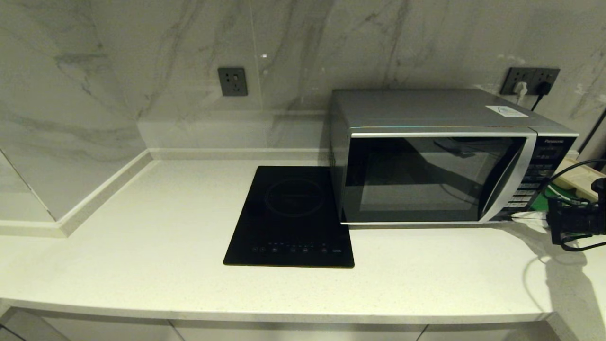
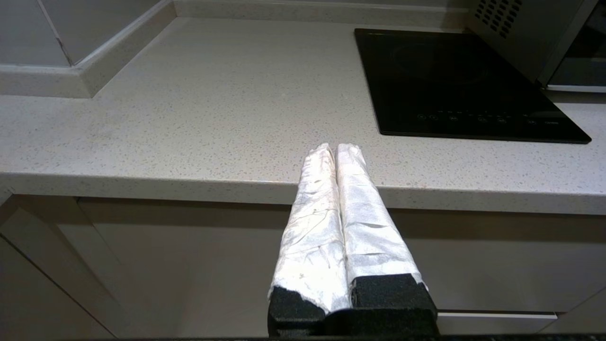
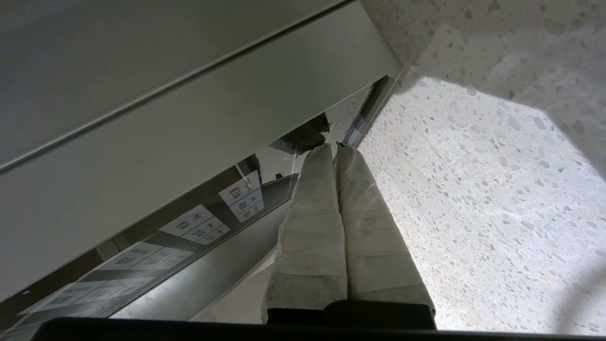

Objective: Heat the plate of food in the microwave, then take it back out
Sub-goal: Open the microwave oven

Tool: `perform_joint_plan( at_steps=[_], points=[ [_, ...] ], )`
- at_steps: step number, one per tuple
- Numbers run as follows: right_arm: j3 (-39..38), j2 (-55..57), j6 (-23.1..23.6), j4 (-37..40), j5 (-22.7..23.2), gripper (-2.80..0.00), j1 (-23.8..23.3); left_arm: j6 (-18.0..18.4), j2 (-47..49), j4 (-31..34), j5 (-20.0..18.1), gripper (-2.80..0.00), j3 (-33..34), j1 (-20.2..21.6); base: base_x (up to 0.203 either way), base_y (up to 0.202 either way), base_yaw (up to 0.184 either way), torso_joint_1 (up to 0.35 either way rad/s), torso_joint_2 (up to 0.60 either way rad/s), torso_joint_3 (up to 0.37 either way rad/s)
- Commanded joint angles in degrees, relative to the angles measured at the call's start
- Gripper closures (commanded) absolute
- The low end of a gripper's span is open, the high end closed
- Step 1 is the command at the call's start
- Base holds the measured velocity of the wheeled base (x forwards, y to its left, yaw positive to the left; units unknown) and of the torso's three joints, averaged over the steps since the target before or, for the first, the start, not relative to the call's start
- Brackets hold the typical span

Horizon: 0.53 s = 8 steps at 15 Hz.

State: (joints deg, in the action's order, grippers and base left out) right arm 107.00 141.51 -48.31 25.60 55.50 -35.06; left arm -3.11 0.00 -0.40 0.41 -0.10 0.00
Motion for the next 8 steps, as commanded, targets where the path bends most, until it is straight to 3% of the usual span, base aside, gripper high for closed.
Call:
perform_joint_plan(
  at_steps=[1, 4, 8],
  points=[
    [-0.4, -0.1, -0.3, 0.2, 0.3, 0.00, -0.1, -0.1, 0.0, 0.0, 0.0, 0.00, 0.0, 0.0, 0.000, 0.000, 0.000, 0.000, 0.00, 0.000],
    [-4.1, -2.0, 0.8, 0.4, 0.4, 0.00, -1.0, -0.1, 0.0, 0.0, 0.0, 0.00, 0.0, 0.0, 0.000, 0.000, 0.000, 0.000, 0.00, 0.000],
    [-13.2, -12.6, 7.3, 0.5, 2.2, 0.00, -2.6, -0.1, 0.0, 0.0, 0.0, 0.00, 0.0, 0.0, 0.000, 0.000, 0.000, 0.000, 0.00, 0.000]
  ],
)
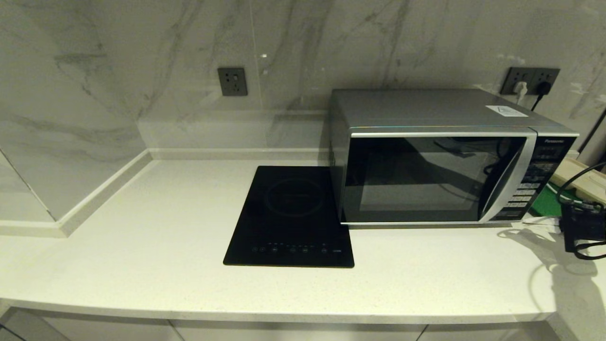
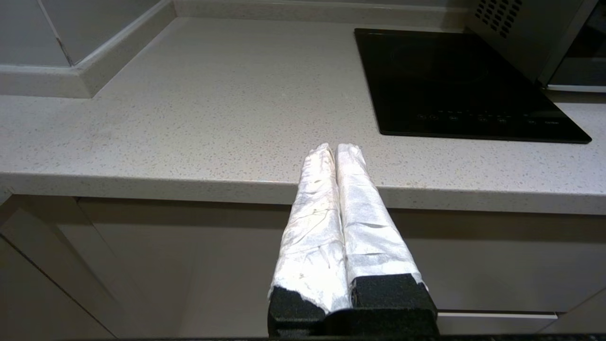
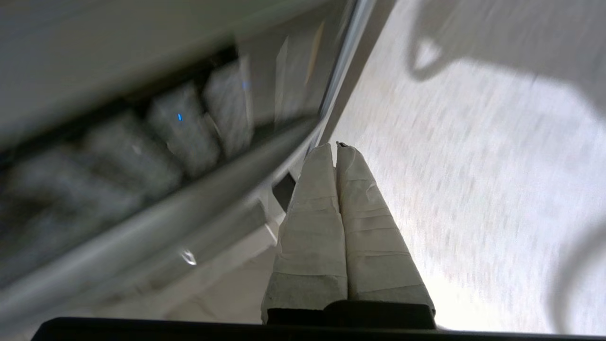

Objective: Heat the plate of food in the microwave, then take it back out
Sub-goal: Open the microwave oven

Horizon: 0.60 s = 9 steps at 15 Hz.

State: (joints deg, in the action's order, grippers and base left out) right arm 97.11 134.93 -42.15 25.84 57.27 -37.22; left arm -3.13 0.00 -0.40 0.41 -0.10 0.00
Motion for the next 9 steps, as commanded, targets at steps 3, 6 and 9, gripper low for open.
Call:
perform_joint_plan(
  at_steps=[3, 6, 9],
  points=[
    [-8.5, -16.0, 5.0, 0.7, 0.1, 0.00, -1.2, 0.0, 0.0, 0.0, 0.0, 0.00, 0.0, 0.0, 0.000, 0.000, 0.000, 0.000, 0.00, 0.000],
    [-6.1, -26.2, 11.7, 10.7, -4.9, 0.00, -0.4, 0.0, 0.0, 0.0, 0.0, 0.00, 0.0, 0.0, 0.000, 0.000, 0.000, 0.000, 0.00, 0.000],
    [6.9, -32.5, 24.8, 37.8, -16.2, 0.00, 5.5, 0.0, 0.0, 0.0, 0.0, 0.00, 0.0, 0.0, 0.000, 0.000, 0.000, 0.000, 0.00, 0.000]
  ],
)
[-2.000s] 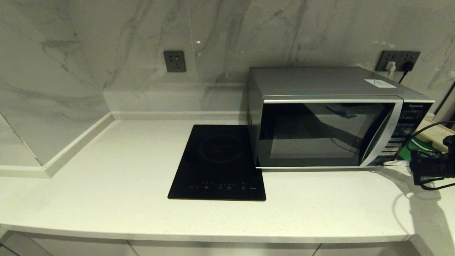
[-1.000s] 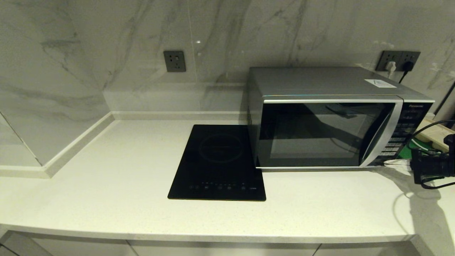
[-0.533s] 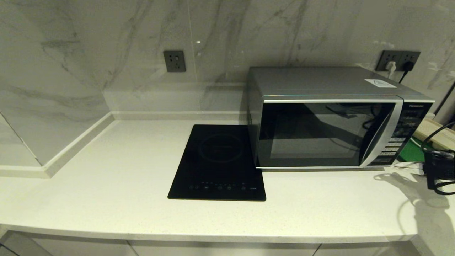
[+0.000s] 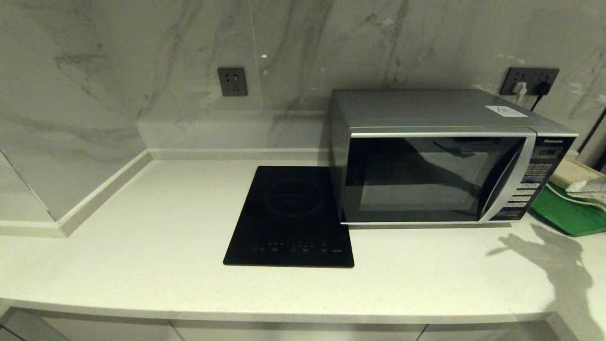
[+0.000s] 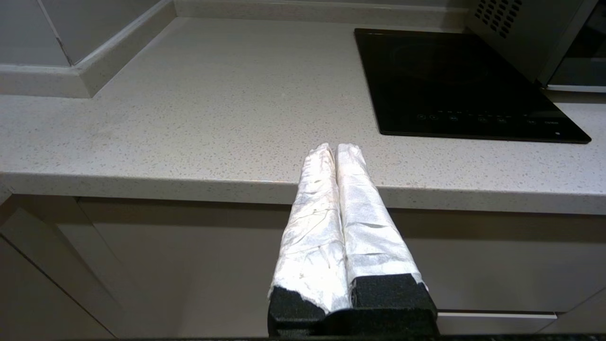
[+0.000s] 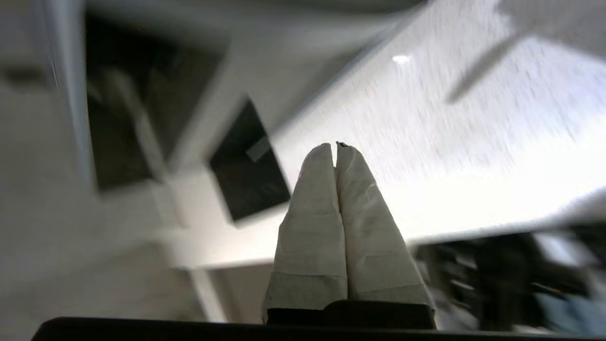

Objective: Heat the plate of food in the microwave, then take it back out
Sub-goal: Open the microwave oven

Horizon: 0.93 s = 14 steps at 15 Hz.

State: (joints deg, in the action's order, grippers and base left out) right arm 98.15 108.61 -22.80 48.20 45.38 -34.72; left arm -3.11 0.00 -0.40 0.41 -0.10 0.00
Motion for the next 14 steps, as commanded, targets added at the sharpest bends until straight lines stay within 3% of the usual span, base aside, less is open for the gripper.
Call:
perform_joint_plan(
  at_steps=[1, 3, 6, 7, 10, 14],
  points=[
    [10.5, -8.7, 8.5, 21.8, -8.7, 0.00, 6.0, -0.1, 0.0, 0.0, 0.0, 0.00, 0.0, 0.0, 0.000, 0.000, 0.000, 0.000, 0.00, 0.000],
    [15.0, -15.1, 11.4, 27.3, -19.2, 0.00, 13.0, -0.1, 0.0, 0.0, 0.0, 0.00, 0.0, 0.0, 0.000, 0.000, 0.000, 0.000, 0.00, 0.000],
    [15.2, -24.4, 14.7, 28.3, -39.6, 0.00, 26.4, -0.1, 0.0, 0.0, 0.0, 0.00, 0.0, 0.0, 0.000, 0.000, 0.000, 0.000, 0.00, 0.000],
    [15.2, -28.6, 15.1, 27.7, -41.2, 0.00, 29.0, -0.1, 0.0, 0.0, 0.0, 0.00, 0.0, 0.0, 0.000, 0.000, 0.000, 0.000, 0.00, 0.000],
    [15.0, -41.8, 16.1, 27.8, -37.5, 0.00, 31.8, -0.1, 0.0, 0.0, 0.0, 0.00, 0.0, 0.0, 0.000, 0.000, 0.000, 0.000, 0.00, 0.000],
    [12.3, -57.4, 19.5, 37.4, -34.8, 0.00, 32.7, -0.1, 0.0, 0.0, 0.0, 0.00, 0.0, 0.0, 0.000, 0.000, 0.000, 0.000, 0.00, 0.000]
  ],
)
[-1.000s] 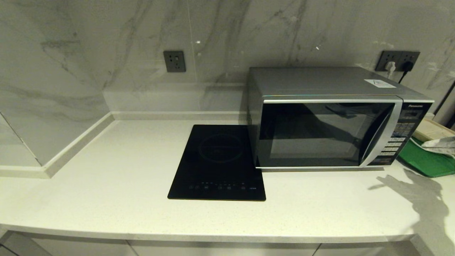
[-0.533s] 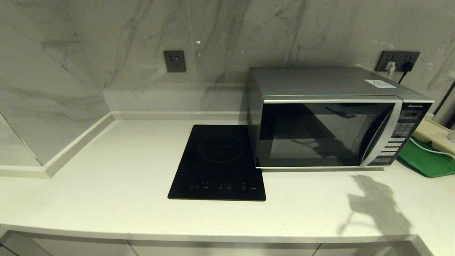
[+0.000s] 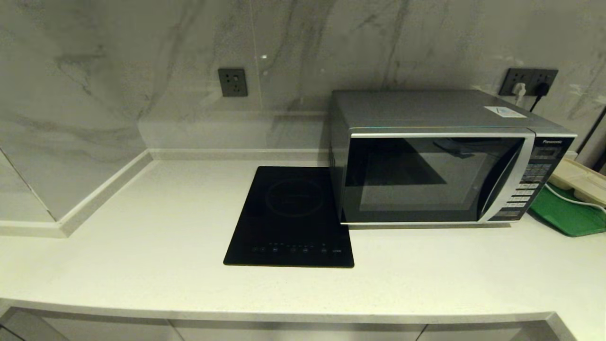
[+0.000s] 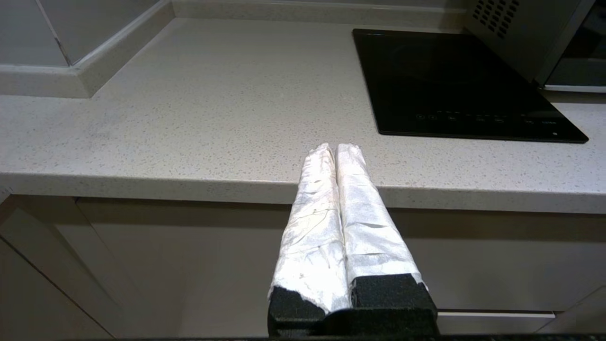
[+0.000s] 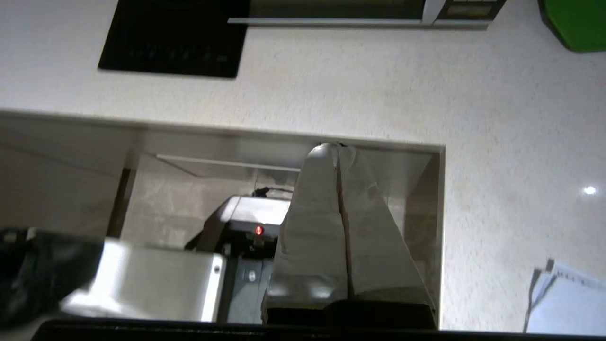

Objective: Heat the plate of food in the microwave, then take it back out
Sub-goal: Open the microwave oven

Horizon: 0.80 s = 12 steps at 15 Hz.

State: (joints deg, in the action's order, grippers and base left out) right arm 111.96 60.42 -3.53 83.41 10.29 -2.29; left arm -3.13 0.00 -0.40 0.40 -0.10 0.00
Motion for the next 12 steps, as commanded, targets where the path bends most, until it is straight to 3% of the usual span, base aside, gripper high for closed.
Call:
perform_joint_plan(
  at_steps=[1, 7, 12],
  points=[
    [-4.5, -13.3, 0.5, 3.0, 0.3, 0.00, 0.3, 0.0, 0.0, 0.0, 0.0, 0.00, 0.0, 0.0, 0.000, 0.000, 0.000, 0.000, 0.00, 0.000],
    [-29.8, -38.4, 2.7, 4.2, -1.5, 0.00, 0.3, 0.0, 0.0, 0.0, 0.0, 0.00, 0.0, 0.0, 0.000, 0.000, 0.000, 0.000, 0.00, 0.000],
    [-41.5, -49.6, 3.1, 3.1, -3.1, 0.00, 1.6, 0.0, 0.0, 0.0, 0.0, 0.00, 0.0, 0.0, 0.000, 0.000, 0.000, 0.000, 0.00, 0.000]
  ],
)
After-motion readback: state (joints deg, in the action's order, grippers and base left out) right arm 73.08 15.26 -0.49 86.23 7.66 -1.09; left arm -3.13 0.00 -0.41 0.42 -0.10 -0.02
